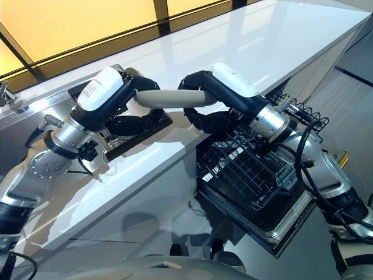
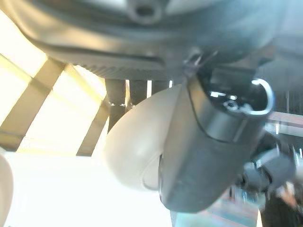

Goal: Pick up plates and place into dishwasher.

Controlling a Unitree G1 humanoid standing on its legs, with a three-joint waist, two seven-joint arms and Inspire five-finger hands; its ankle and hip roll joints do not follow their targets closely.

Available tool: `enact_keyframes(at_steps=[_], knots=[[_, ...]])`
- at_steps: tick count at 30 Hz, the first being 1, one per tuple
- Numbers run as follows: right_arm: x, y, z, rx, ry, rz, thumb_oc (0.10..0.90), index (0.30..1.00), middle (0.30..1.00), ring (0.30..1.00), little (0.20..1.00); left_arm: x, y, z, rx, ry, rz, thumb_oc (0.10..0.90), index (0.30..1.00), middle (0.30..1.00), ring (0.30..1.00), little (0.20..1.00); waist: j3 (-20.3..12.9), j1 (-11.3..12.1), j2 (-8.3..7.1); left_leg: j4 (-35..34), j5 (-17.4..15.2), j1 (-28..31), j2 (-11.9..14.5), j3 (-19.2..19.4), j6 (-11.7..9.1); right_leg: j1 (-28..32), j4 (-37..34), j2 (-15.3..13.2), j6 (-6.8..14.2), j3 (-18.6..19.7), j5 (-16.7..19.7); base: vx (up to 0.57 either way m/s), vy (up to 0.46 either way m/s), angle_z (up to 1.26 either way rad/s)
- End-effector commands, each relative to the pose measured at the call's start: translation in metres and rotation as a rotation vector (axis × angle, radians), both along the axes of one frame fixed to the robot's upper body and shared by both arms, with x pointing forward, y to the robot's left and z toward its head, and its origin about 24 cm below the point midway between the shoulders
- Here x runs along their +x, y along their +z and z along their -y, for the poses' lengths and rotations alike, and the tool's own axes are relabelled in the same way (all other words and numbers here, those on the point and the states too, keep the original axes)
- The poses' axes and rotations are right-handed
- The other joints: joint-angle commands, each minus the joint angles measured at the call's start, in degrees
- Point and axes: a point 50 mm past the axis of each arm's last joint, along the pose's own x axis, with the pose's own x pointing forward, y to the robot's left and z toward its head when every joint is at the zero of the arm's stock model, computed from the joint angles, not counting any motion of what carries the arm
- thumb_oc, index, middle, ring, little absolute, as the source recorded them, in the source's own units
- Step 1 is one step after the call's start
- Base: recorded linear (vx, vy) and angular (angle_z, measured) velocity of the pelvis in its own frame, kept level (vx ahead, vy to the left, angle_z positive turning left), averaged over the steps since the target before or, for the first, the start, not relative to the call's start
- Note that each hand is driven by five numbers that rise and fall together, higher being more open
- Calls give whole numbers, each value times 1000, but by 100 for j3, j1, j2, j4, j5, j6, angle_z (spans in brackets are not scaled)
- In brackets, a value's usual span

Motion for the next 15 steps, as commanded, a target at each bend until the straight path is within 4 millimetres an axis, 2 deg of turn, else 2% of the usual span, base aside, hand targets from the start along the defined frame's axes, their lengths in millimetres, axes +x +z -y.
enact_keyframes(at_steps=[1,7,11,14,15], knots=[[4,40,61,371,-339,318,100,300,300,300,200,-12,46,-18,-288,19,293,800,900,900,900,900,-500,-70,82,12,-575,15,-307,-99,138,-117,786,300,228,-32,-835,1,7,7],[-12,23,131,619,-741,489,100,300,300,300,200,-10,47,-59,-318,292,349,800,900,900,900,900,-483,-159,144,20,-632,67,-314,-53,168,-106,796,313,247,46,-861,0,2,1],[-19,2,170,709,-964,436,100,300,300,300,200,-7,44,-87,-335,438,307,800,900,900,900,900,-479,-204,182,20,-647,87,-309,-11,167,-116,803,317,254,73,-867,0,0,2],[-22,-20,188,745,-1063,329,100,300,300,300,200,-7,37,-101,-350,511,262,800,900,900,900,900,-468,-231,207,21,-651,95,-304,6,167,-118,802,320,258,79,-870,4,-10,-2],[-21,-34,192,742,-1099,256,100,300,300,300,200,-5,32,-106,-355,541,230,800,900,900,900,900,-449,-233,220,21,-645,92,-301,7,166,-118,805,318,256,73,-874,9,-26,-5]])
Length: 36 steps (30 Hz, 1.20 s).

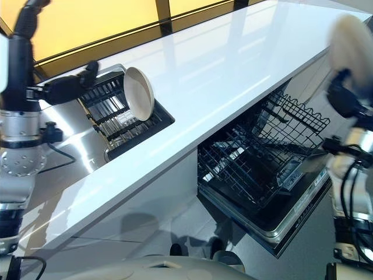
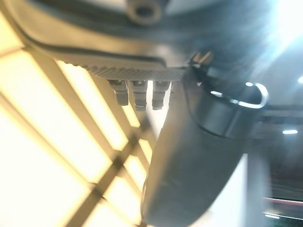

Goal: Pick up plates and place into dishwasher.

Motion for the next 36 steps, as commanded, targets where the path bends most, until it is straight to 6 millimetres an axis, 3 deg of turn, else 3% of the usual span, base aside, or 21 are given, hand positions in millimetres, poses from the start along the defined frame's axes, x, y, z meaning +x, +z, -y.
enact_keyframes(at_steps=[1,10,23,29,36], knots=[[8,36,-12,-90,102,126,100,300,300,300,200,-2,20,-8,5,18,70,800,900,900,900,900,-449,-64,217,22,-668,88,-253,17,138,-138,807,371,218,7,-848,13,-32,-4],[24,-20,-12,3,149,-164,100,300,300,300,200,12,1,-15,0,63,-66,800,900,900,900,900,-351,17,265,26,-645,116,-218,-12,101,-94,860,358,177,-125,-908,42,-47,1],[58,-43,-25,-38,319,-526,100,300,300,300,200,25,-4,-8,62,22,-176,800,900,900,900,900,-118,309,289,63,-602,50,-161,-200,26,-129,1097,293,101,-490,-1081,49,-55,12],[68,-58,-9,-16,218,-771,100,300,300,300,200,33,5,-3,125,1,-193,800,900,900,900,900,37,455,306,171,-592,-41,-141,-261,-16,-174,1205,261,60,-626,-1122,23,-60,19],[67,-74,12,-63,69,-1133,100,300,300,300,200,38,33,6,213,-31,-166,800,900,900,900,900,196,637,359,265,-536,-198,-117,-334,-69,-212,1228,247,-22,-750,-1137,-12,-55,16]])
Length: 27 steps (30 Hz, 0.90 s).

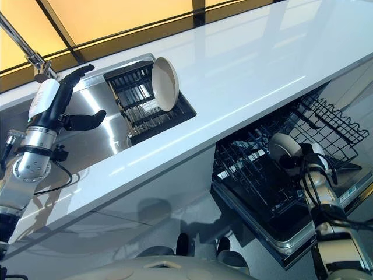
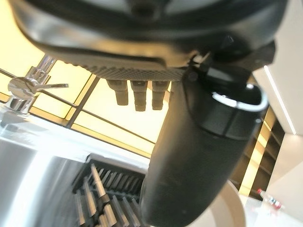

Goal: Pick up plates and place into dishwasher.

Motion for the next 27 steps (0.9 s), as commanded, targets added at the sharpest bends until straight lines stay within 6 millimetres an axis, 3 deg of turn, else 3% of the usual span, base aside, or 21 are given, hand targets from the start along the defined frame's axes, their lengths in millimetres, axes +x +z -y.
enact_keyframes(at_steps=[1,2,8,16,19,27], knots=[[10,39,31,-212,-34,-75,166,356,356,356,266,10,86,12,63,-78,289,800,900,900,900,900,-117,156,205,267,-774,-26,-79,307,-33,-338,1224,302,-40,-124,-1100,-18,-39,15],[11,39,31,-219,-25,-85,800,900,900,900,900,11,89,14,86,-84,289,800,900,900,900,900,-102,168,211,263,-766,-28,-72,301,-40,-330,1215,305,-51,-138,-1098,-19,-36,10],[25,46,13,-240,40,-8,800,900,900,900,900,14,109,23,282,-97,288,800,900,900,900,900,-71,119,264,309,-782,-29,-72,302,-64,-276,1176,313,-73,-139,-1102,-4,-8,2],[40,62,-18,-194,165,178,800,900,900,900,900,30,136,24,446,-4,281,800,900,900,900,900,-125,-200,362,263,-826,103,-78,476,-61,-188,1040,360,-27,39,-1048,3,20,-6],[40,65,-26,-164,193,238,800,900,900,900,900,34,141,22,467,17,267,800,900,900,900,900,-137,-275,374,269,-852,132,-83,536,-48,-187,1028,373,-8,104,-1038,7,42,-18],[27,92,-62,-28,343,584,800,900,900,900,900,42,143,8,599,150,189,800,900,900,900,900,-157,-736,444,329,-1011,272,-162,852,78,-205,969,404,110,464,-942,22,84,-28]])
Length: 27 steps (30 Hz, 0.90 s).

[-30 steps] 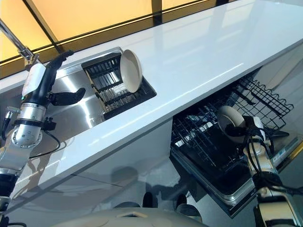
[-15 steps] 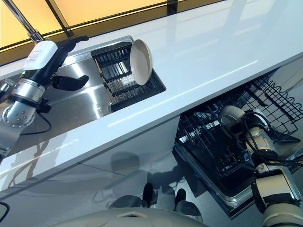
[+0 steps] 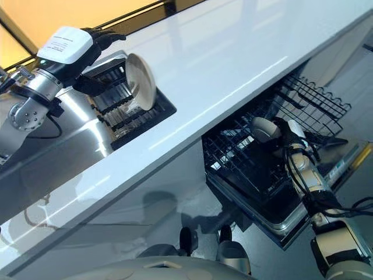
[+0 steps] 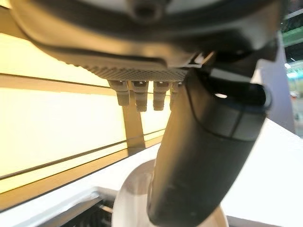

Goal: Pick up plates and place into dishwasher.

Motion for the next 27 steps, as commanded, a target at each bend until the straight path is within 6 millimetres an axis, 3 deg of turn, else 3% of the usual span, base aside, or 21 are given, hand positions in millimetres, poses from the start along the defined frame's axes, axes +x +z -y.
enact_keyframes(at_steps=[1,12,13,14,15,16,21,27], knots=[[4,72,0,4,73,393,800,900,900,900,900,0,56,-29,11,165,209,800,900,900,900,900,-414,-135,215,332,-911,124,-210,313,94,-129,964,349,186,-28,-970,27,106,-31],[-28,99,-9,93,208,597,800,900,900,900,900,0,29,-59,219,373,71,800,900,900,900,900,-469,-507,254,359,-1003,153,-309,680,200,-304,1007,332,369,321,-850,12,114,-31],[-31,108,-9,103,226,636,800,900,900,900,900,2,20,-65,257,418,0,366,528,528,528,466,-470,-557,267,346,-1002,148,-324,711,210,-337,1007,326,395,363,-826,-9,88,-18],[-31,108,-9,103,225,636,800,900,900,900,900,2,20,-65,257,418,-1,366,528,528,528,466,-472,-548,268,345,-1003,147,-323,714,211,-340,1008,327,396,366,-826,-17,127,-19],[-33,114,-9,104,238,666,800,900,900,900,900,3,16,-67,293,450,-41,130,326,326,326,230,-462,-581,270,338,-1000,144,-335,734,214,-367,1021,315,420,391,-795,-15,86,-13],[-34,119,-10,113,248,686,800,900,900,900,900,4,11,-70,314,473,-85,100,300,300,300,200,-459,-599,275,333,-999,142,-343,748,222,-391,1032,310,440,411,-774,-20,112,-16],[-38,153,-16,189,295,839,800,900,900,900,900,8,-11,-82,434,563,-311,100,300,300,300,200,-468,-627,296,328,-985,83,-377,800,220,-482,1021,279,504,482,-705,-40,89,-21],[-39,187,-24,237,310,1040,800,900,900,900,900,15,-16,-76,471,572,-454,100,300,300,300,200,-505,-551,306,352,-985,35,-391,740,218,-487,1029,266,501,475,-730,-49,34,-5]])
